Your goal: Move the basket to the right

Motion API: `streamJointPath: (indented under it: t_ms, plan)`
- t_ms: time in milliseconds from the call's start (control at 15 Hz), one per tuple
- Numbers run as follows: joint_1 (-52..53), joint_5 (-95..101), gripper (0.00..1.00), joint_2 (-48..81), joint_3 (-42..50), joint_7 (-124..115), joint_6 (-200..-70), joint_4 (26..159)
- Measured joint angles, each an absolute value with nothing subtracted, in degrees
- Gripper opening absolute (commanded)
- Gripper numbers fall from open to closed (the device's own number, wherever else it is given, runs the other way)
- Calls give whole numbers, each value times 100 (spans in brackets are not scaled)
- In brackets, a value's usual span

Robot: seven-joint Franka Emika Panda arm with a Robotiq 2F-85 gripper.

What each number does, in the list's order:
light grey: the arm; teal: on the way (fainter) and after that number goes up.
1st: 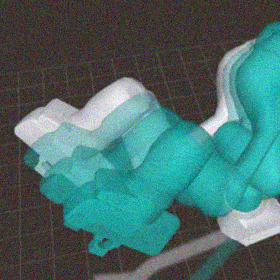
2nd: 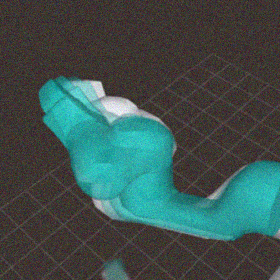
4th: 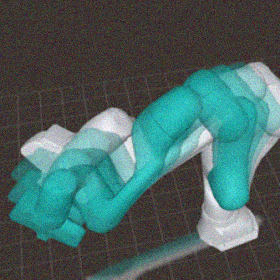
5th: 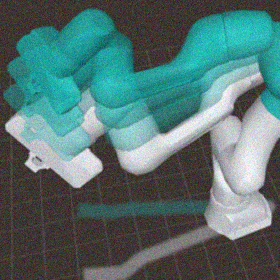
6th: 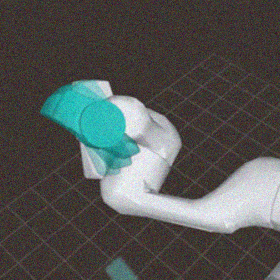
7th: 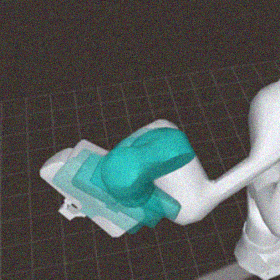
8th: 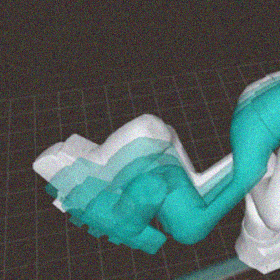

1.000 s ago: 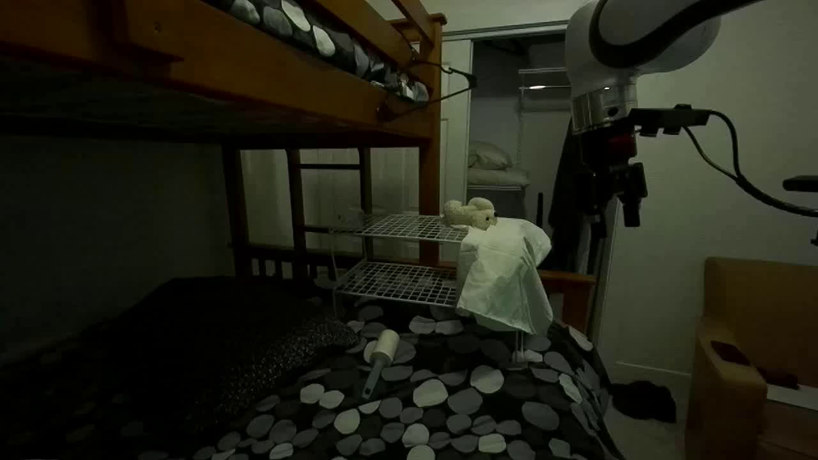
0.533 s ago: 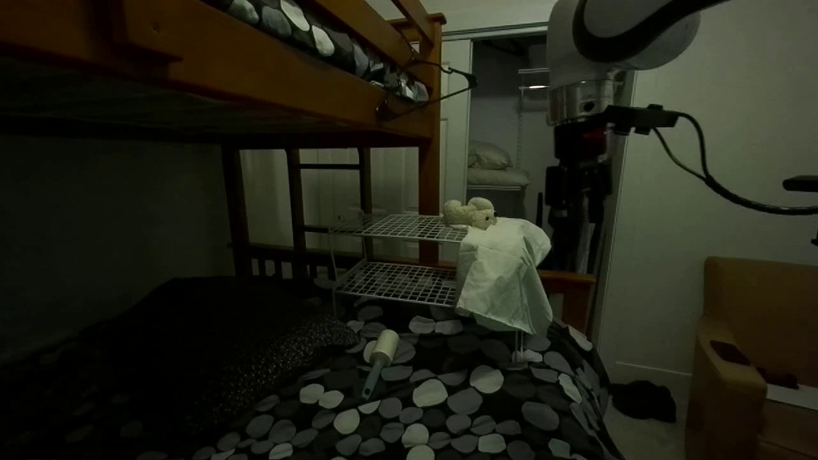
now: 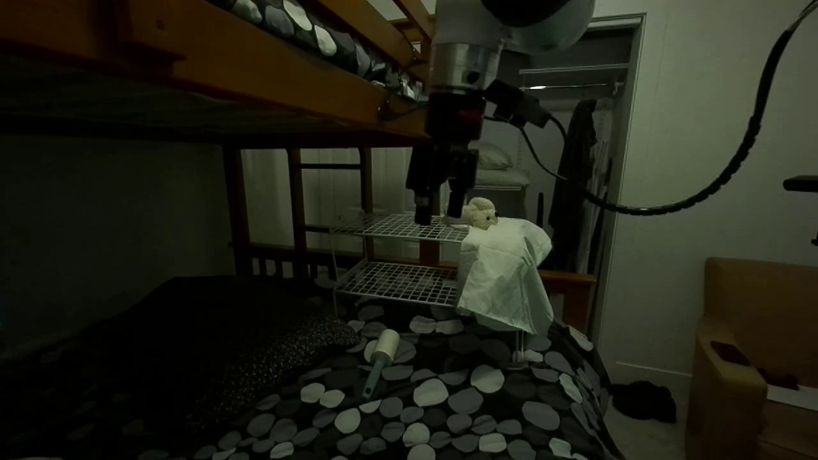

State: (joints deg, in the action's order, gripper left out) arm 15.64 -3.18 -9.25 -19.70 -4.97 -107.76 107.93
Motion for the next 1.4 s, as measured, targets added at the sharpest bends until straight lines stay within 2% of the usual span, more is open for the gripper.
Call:
streamJointPath:
  t_ms: [467,933,1400]
  plan:
    - [1666,-353,100,-618,-2006,-449,-10910,10687]
    - [2378,-1168,100,281,-2574,-1104,-12568,11318]
    - [3025,-164,100,1588,-2668,-1675,-12975,10789]
